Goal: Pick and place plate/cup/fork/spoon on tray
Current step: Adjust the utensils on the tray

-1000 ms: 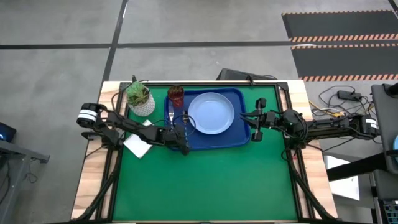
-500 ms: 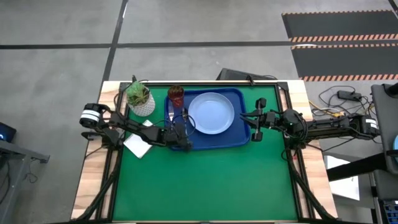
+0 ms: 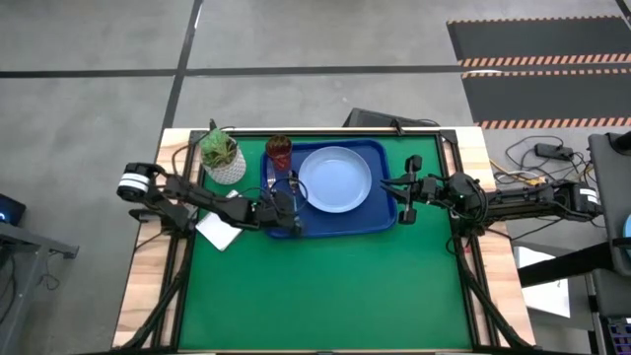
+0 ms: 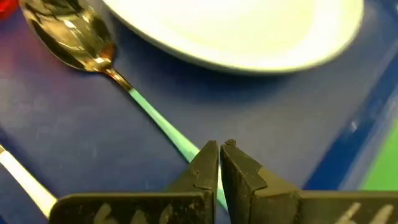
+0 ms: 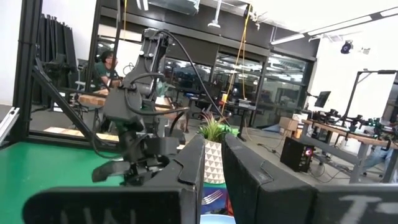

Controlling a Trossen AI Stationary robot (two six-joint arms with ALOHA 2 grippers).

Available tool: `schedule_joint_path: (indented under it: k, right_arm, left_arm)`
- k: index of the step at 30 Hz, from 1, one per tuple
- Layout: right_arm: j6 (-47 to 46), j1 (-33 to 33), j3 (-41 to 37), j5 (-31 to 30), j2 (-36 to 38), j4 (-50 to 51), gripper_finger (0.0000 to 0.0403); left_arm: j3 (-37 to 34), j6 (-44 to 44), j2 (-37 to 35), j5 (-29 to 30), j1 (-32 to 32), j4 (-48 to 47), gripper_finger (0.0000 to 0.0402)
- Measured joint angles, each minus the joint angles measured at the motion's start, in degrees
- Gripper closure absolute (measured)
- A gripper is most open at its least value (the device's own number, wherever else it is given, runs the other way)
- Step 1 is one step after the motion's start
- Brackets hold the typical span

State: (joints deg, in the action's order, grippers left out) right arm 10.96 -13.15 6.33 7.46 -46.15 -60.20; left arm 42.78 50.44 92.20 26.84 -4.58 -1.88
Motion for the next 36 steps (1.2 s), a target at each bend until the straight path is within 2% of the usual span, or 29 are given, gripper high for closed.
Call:
schedule_joint_path:
  k: [6,18,22,26,36]
  right_arm:
    - [0.00,0.00,0.00,0.00,0.00,0.02,0.0360]
    - [0.08,0.00,0.00,0.00,-0.04,0.27,0.0360]
    - [0.11,0.00,0.00,0.00,0.04,0.04,0.0360]
    - [-0.02,0.00,0.00,0.00,0.00,-0.02,0.0360]
    - [0.09,0.00,0.00,0.00,-0.02,0.18,0.0360]
  left_arm:
    - [-0.13,-3.25,-2.34,-5.50,-0.02,-3.70,0.0402]
    - [-0.68,-1.29,1.25,-5.41,0.00,-2.65,0.0402]
    - [-0.61,-1.30,1.41,-5.28,0.02,0.73,0.0402]
    - [-0.68,-1.27,1.51,-3.87,0.02,0.42,0.0402]
    - [-0.92,-1.29,-1.33,-5.11,0.09,-3.73,0.0402]
